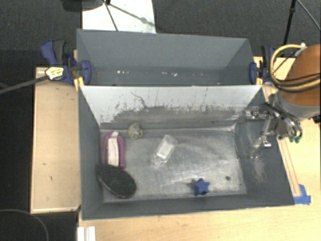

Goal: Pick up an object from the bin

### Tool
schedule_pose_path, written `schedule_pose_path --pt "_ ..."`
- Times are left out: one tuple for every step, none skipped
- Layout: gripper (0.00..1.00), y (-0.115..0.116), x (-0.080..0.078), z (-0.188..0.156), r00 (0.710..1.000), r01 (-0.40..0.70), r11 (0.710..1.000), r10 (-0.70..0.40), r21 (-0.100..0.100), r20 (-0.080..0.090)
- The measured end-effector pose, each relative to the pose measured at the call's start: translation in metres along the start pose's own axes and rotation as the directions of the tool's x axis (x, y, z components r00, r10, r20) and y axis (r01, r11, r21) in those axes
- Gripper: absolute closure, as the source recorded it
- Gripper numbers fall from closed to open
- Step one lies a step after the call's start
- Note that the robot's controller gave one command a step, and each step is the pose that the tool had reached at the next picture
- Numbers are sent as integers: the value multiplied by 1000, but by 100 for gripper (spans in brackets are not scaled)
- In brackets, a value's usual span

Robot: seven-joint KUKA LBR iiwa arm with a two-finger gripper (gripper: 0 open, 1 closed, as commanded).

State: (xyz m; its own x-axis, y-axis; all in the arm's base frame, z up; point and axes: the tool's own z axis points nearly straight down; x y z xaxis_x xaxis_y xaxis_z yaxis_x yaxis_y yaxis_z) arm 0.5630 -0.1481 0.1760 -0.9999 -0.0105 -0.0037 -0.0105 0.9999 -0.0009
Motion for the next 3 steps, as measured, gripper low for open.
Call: schedule_pose_path --pt "0 55 -30 49 999 -35 999 35 -5 -4" --pt "0 119 -21 32 999 53 999 -53 -5 -4" --pt "0 167 -31 38 996 -88 996 88 -4 1"
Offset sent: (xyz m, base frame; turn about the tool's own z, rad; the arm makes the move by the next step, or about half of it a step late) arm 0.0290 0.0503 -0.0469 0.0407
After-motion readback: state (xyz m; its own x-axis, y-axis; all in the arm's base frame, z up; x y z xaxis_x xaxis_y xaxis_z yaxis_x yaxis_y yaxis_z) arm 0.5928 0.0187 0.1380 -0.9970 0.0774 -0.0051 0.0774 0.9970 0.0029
